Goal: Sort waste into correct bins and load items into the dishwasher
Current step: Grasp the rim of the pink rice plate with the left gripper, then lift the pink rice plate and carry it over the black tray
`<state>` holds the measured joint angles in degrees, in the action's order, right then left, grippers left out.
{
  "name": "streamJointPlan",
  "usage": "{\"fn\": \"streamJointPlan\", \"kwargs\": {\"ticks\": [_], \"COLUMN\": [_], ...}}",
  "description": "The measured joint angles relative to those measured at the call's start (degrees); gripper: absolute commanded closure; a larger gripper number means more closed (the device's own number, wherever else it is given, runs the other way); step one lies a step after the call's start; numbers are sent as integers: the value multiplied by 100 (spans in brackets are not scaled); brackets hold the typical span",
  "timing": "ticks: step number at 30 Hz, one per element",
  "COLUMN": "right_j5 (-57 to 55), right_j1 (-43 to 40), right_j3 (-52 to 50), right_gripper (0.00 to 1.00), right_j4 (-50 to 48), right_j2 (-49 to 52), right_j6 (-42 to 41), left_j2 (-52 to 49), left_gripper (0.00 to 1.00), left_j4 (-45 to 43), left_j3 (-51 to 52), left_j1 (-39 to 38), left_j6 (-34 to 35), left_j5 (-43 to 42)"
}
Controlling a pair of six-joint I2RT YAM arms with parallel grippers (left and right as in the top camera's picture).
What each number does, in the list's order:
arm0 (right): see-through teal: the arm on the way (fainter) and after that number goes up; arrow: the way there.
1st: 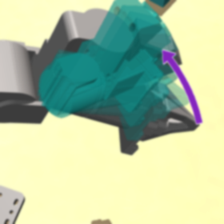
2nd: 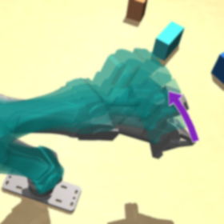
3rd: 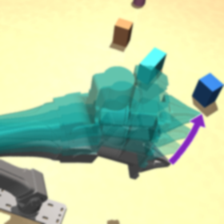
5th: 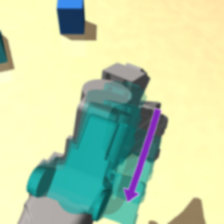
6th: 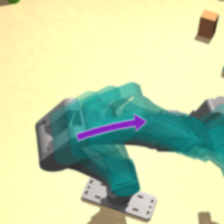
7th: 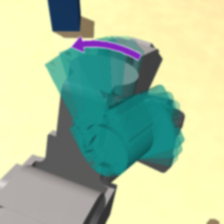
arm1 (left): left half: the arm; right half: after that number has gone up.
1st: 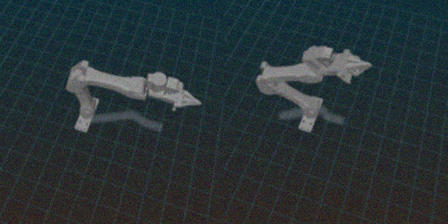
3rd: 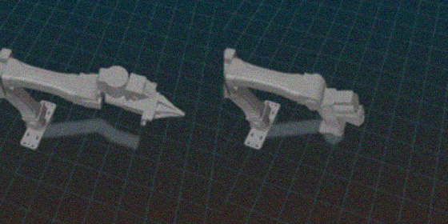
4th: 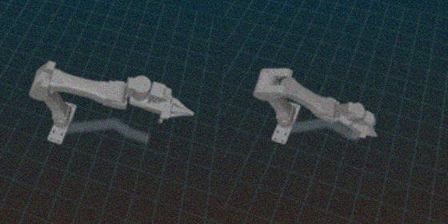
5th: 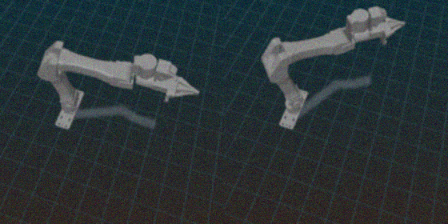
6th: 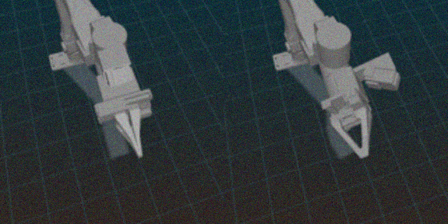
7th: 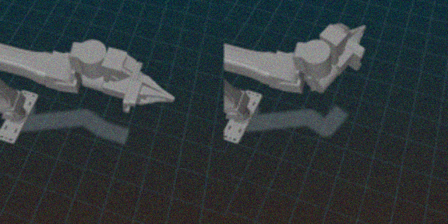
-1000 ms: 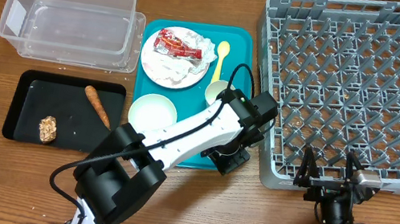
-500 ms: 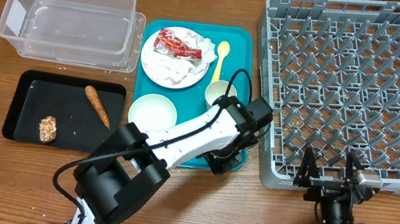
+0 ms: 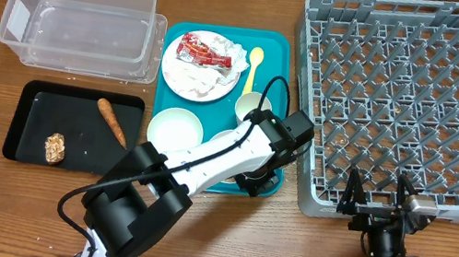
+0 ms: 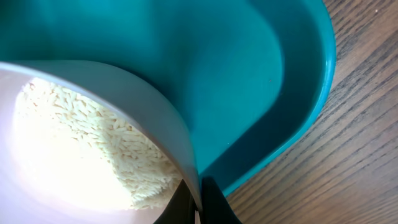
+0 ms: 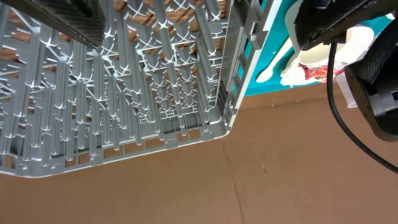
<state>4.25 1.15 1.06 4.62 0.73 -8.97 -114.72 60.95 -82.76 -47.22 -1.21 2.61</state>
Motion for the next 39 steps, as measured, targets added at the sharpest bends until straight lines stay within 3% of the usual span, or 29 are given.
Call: {"fn": "streamJointPlan", "kwargs": {"ticks": [7, 17, 23, 33, 39], "right_j5": [0, 0, 2, 2, 2], "right_j1": [0, 0, 0, 0, 0], "right_j3": [0, 0, 0, 0, 0], "right_gripper": [0, 0, 0, 0, 0], "right_j4": [-2, 0, 0, 2, 0], "right_j2": [0, 0, 0, 0, 0], "right_j6": [2, 0, 0, 0, 2], "left_j2": [0, -2, 46, 1128, 1217], "left_gripper": [96, 96, 96, 96, 96], "left_j4": [317, 1051, 1287, 1690, 1753], "left_j3": [-350, -1626, -1792, -1823, -1825], "left_j1": [2, 188, 831, 2634, 3528], "left_j6": [149, 538, 905, 1910, 2079], "left_j5": [-2, -17, -13, 219, 131]}}
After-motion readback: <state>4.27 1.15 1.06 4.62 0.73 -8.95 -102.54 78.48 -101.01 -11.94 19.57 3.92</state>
